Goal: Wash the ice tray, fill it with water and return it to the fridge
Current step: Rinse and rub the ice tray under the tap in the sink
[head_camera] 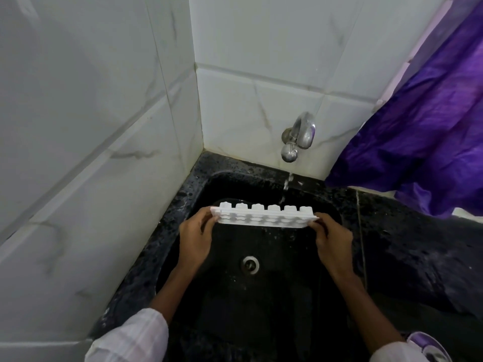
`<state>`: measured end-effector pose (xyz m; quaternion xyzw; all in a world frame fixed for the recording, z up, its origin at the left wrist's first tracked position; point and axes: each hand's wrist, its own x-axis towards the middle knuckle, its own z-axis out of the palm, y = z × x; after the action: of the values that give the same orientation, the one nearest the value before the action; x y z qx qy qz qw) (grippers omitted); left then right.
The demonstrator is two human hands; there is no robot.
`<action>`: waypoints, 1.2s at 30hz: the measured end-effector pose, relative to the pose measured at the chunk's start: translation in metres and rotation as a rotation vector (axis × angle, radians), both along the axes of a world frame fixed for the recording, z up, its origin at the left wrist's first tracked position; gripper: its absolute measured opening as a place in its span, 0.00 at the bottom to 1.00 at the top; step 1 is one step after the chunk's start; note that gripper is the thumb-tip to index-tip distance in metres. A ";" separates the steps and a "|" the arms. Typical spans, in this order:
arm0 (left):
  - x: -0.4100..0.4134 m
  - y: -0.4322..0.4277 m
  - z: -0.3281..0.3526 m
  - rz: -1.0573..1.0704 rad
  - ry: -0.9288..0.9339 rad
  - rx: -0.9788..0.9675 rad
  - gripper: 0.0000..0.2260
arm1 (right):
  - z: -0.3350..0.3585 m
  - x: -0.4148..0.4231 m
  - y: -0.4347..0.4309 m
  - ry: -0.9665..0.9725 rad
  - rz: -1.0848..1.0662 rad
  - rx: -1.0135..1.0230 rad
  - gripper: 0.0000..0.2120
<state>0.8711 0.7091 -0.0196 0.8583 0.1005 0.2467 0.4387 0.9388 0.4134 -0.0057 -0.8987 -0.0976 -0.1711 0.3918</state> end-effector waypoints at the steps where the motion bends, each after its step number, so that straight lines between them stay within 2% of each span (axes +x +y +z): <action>1: -0.001 -0.002 0.003 0.012 -0.041 0.009 0.07 | 0.001 -0.001 0.001 -0.066 -0.030 0.015 0.07; 3: 0.001 0.000 0.003 -0.019 -0.053 0.000 0.07 | 0.002 -0.001 0.002 -0.082 -0.042 0.039 0.08; 6: 0.004 0.002 0.000 -0.060 0.033 -0.031 0.07 | 0.000 -0.005 0.002 0.025 -0.019 0.009 0.08; 9: 0.001 -0.003 0.002 -0.013 -0.055 -0.004 0.07 | 0.001 -0.009 0.002 -0.084 -0.066 0.044 0.09; 10: 0.001 -0.003 0.000 -0.005 -0.059 -0.008 0.07 | 0.001 -0.008 0.003 -0.066 -0.064 0.043 0.09; 14: 0.015 -0.005 -0.011 -0.017 0.169 -0.159 0.10 | -0.010 0.000 0.004 0.180 -0.091 0.049 0.06; 18: 0.030 -0.018 0.000 -0.030 0.297 -0.276 0.13 | -0.006 0.008 0.006 0.216 -0.182 0.118 0.10; 22: 0.048 -0.027 0.005 -0.065 0.425 -0.519 0.14 | -0.001 0.023 0.003 0.307 -0.231 0.132 0.12; 30: 0.068 -0.042 0.017 -0.131 0.415 -0.878 0.14 | 0.007 0.046 -0.003 0.380 -0.278 0.112 0.13; 34: 0.072 -0.042 0.017 -0.126 0.384 -0.937 0.15 | 0.011 0.052 -0.001 0.368 -0.271 0.147 0.14; 36: 0.073 -0.043 0.018 -0.112 0.370 -0.930 0.14 | 0.008 0.055 0.000 0.314 -0.257 0.080 0.16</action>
<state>0.9445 0.6657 -0.0013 0.6053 0.2299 -0.0044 0.7621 0.9937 0.4129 0.0025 -0.9032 0.0869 -0.0809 0.4125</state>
